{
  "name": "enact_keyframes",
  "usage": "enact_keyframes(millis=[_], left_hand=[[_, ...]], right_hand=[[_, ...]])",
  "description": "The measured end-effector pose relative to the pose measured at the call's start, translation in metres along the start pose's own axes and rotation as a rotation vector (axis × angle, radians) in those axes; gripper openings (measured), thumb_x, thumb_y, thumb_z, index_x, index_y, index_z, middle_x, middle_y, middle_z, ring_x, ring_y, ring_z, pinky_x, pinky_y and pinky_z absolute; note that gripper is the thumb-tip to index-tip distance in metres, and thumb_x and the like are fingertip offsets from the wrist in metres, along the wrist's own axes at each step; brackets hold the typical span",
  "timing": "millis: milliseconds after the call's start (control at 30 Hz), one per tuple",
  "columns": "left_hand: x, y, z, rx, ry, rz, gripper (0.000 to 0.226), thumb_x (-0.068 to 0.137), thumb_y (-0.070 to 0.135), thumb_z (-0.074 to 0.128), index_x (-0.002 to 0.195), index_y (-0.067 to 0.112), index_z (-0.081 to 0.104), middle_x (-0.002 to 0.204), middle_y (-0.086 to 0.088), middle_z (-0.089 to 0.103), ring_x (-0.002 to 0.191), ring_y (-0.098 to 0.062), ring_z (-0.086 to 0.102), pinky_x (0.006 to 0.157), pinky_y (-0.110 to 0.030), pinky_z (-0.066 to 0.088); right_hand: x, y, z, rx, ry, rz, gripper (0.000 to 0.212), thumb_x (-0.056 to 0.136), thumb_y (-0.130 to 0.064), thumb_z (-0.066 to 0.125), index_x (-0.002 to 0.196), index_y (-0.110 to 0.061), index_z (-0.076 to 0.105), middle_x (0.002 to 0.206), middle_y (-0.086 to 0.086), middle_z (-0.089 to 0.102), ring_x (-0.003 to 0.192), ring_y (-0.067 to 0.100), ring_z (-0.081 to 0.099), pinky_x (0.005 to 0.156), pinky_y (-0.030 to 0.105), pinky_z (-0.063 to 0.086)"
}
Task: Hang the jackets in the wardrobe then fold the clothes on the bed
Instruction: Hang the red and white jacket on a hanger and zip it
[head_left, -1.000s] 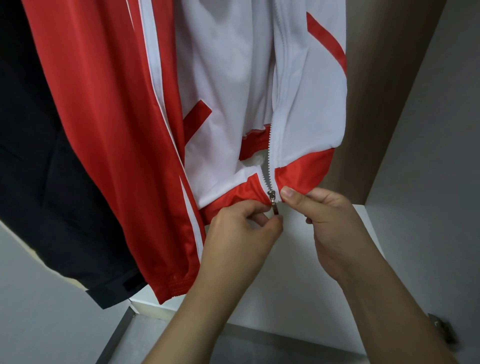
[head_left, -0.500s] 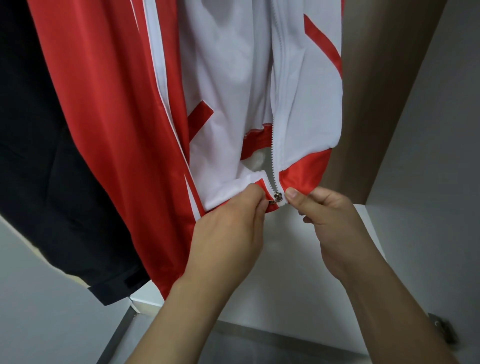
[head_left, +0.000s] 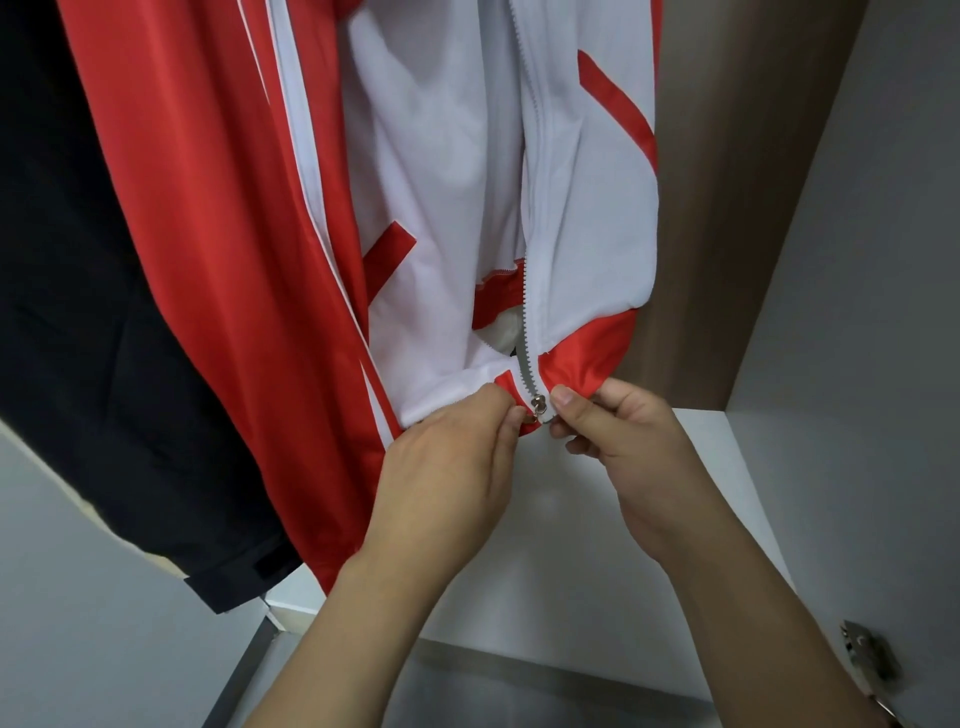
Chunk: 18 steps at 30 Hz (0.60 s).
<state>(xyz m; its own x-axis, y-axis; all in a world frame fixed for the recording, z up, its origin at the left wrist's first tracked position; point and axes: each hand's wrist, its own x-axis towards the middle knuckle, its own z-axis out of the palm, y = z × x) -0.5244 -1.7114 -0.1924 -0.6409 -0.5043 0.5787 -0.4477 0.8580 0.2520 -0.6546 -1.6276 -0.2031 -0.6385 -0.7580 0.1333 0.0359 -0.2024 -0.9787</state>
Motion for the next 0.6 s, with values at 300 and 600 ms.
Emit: enact_keyframes(millis=[300, 600], left_hand=[[0.025, 0.013, -0.021, -1.616, -0.597, -0.992, 0.027, 0.086, 0.013, 0.041, 0.060, 0.021, 0.041, 0.047, 0.009, 0.023, 0.035, -0.007, 0.016, 0.035, -0.019, 0.010], [0.076, 0.014, -0.056, -1.673, -0.496, -0.992, 0.028, 0.089, 0.011, 0.035, 0.065, 0.023, 0.034, 0.050, 0.011, 0.023, 0.032, -0.004, 0.020, 0.034, -0.017, 0.009]], right_hand=[[-0.003, 0.000, 0.003, -0.037, 0.002, -0.158, 0.021, 0.093, -0.010, 0.060, 0.077, -0.021, 0.067, 0.062, -0.011, 0.064, 0.064, 0.002, 0.058, 0.064, 0.013, 0.046], [-0.002, 0.008, -0.006, -0.061, 0.035, -0.114, 0.015, 0.095, -0.011, 0.059, 0.088, -0.020, 0.068, 0.062, -0.019, 0.064, 0.059, -0.005, 0.057, 0.061, 0.008, 0.044]])
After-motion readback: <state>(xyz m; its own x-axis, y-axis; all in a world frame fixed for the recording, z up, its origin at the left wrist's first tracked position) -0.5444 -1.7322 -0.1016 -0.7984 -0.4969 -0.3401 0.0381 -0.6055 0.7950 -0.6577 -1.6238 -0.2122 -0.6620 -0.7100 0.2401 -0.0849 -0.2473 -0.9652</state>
